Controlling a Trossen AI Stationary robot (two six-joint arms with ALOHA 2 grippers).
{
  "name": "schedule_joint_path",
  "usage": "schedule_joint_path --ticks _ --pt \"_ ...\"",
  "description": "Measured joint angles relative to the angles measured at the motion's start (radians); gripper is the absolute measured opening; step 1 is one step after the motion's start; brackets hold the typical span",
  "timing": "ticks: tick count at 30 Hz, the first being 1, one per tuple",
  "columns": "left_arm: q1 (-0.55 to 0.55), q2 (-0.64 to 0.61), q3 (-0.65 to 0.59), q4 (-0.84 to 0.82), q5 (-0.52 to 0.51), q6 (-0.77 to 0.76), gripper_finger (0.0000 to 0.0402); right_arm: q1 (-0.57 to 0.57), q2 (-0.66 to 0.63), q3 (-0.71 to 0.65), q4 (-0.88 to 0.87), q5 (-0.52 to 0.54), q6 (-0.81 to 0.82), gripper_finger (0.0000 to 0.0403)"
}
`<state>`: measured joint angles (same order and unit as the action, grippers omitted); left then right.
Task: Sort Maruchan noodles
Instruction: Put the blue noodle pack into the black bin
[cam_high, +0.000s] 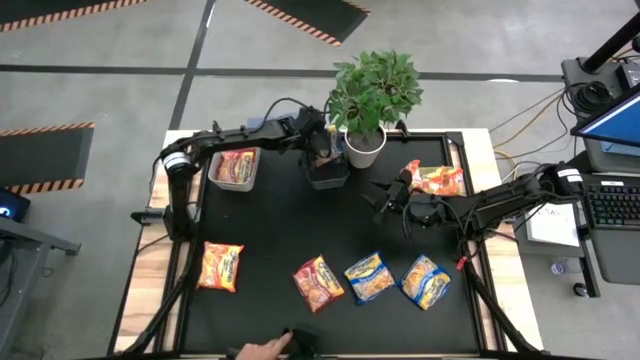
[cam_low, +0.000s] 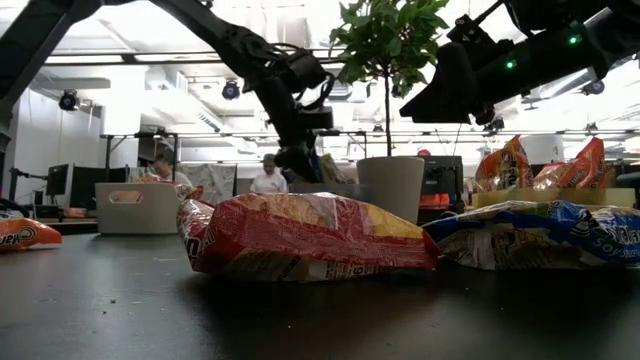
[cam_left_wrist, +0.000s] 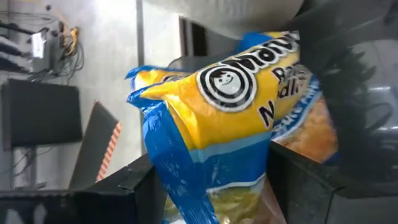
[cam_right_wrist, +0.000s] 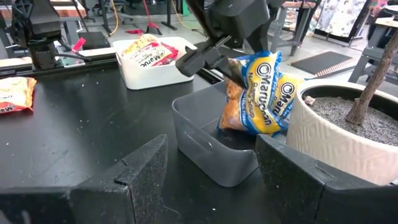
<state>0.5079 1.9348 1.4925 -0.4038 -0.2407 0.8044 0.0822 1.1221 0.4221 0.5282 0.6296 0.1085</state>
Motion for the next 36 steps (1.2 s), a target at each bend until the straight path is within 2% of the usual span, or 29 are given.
schedule_joint_path --ticks 4,9,18,24,28,33,36 --pt "0.0 -0.004 0.0 0.012 0.011 0.002 0.0241 0.0 0.0 0.0 0.0 0.0 0.0 0.0233" --pt "-0.007 -0.004 0.0 0.027 0.152 -0.039 0.0243 0.0 0.0 0.0 0.0 0.0 0.004 0.0233" --pt "-0.008 -0.005 0.002 0.064 0.146 -0.079 0.0242 0.0 0.0 0.0 0.0 0.0 0.004 0.0233" --pt "-0.01 -0.004 0.015 0.15 0.172 -0.143 0.0233 0.0 0.0 0.0 0.0 0.0 0.004 0.0233" --pt "-0.01 -0.005 0.013 0.142 0.184 -0.178 0.0231 0.0 0.0 0.0 -0.005 0.0 0.004 0.0233" --pt "-0.014 -0.046 0.013 0.064 0.324 -0.267 0.0231 0.0 0.0 0.0 -0.005 -0.001 0.014 0.0233" --pt "-0.018 -0.066 0.013 -0.012 0.355 -0.307 0.0231 0.002 0.0 -0.001 -0.005 -0.006 0.017 0.0233"
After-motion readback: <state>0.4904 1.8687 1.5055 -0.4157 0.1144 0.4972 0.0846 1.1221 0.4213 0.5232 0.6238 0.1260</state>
